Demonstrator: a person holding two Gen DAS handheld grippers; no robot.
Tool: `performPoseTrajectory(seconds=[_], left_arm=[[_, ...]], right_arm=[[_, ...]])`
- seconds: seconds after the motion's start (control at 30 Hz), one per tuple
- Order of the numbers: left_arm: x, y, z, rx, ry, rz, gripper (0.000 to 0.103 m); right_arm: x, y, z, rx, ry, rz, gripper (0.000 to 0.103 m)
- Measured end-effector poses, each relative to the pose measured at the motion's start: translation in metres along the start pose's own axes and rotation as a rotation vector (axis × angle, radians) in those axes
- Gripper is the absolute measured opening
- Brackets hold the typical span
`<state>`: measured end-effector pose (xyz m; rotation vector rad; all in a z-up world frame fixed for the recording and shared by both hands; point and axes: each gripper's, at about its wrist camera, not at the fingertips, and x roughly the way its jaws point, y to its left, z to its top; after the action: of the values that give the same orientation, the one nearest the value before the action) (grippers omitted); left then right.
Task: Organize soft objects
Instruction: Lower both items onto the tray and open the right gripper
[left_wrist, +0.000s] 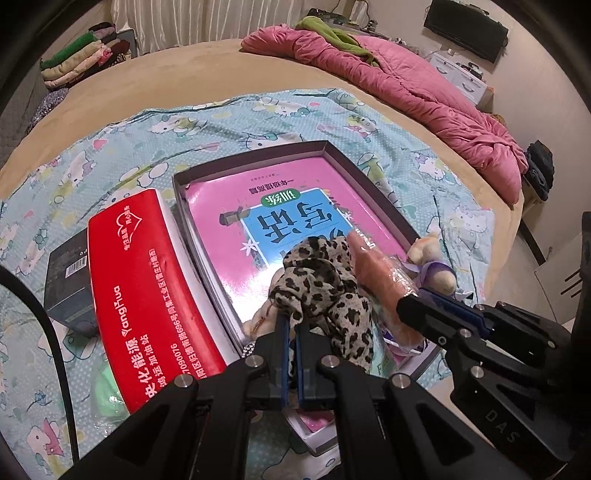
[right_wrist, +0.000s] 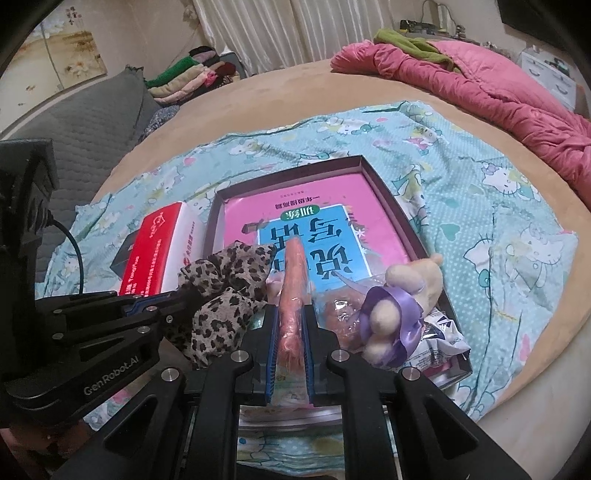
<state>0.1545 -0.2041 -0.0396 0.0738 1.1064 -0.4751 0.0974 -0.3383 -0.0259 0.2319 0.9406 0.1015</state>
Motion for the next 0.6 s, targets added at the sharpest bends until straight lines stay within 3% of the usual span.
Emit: performPoseTrajectory(seconds=[0.6], left_arm=[[0.003, 0.002, 0.001, -0.009, -0.002, -0.004, 0.003]], right_arm=[[0.007, -0.013, -0.001, 0.019, -0.003, -0.095, 0.019]])
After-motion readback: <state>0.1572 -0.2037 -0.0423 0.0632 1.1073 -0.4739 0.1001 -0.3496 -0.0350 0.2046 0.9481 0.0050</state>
